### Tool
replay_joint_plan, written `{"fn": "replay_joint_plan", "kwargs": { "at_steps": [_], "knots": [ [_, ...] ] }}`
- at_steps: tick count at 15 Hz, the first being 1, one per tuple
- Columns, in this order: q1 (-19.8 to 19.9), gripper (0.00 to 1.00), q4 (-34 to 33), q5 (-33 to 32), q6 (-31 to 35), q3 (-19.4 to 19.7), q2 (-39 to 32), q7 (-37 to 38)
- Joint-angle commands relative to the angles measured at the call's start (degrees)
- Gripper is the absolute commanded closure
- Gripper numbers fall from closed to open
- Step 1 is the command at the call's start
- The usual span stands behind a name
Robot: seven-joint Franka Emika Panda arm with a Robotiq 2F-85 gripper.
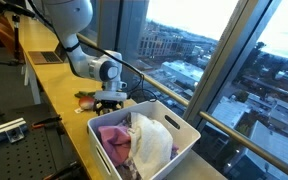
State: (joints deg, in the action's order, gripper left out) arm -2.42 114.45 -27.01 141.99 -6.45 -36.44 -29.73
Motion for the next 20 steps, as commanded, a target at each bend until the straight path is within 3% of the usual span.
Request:
{"fn": "replay_joint_plan", "kwargs": {
  "at_steps": [1, 3, 4, 6, 15, 16, 20],
  "knots": [
    [1.91, 0.00, 0.82, 2.27, 2.10, -0.36, -0.70, -2.23],
    [2.41, 0.02, 0.85, 2.60, 2.45, -0.38, -0.99, -2.42],
    [2.59, 0.26, 0.92, 2.68, 2.57, -0.38, -1.09, -2.49],
    [2.95, 0.29, 1.14, 2.91, 2.60, -0.47, -1.01, -2.69],
    [3.80, 0.93, 5.23, 5.09, 1.48, -0.19, 4.46, -2.89],
    [4.08, 0.98, 6.00, 5.29, 1.47, -0.16, 5.24, -2.98],
    [4.82, 0.97, 8.13, 6.56, 0.65, -0.59, 8.47, -2.95]
  ]
}}
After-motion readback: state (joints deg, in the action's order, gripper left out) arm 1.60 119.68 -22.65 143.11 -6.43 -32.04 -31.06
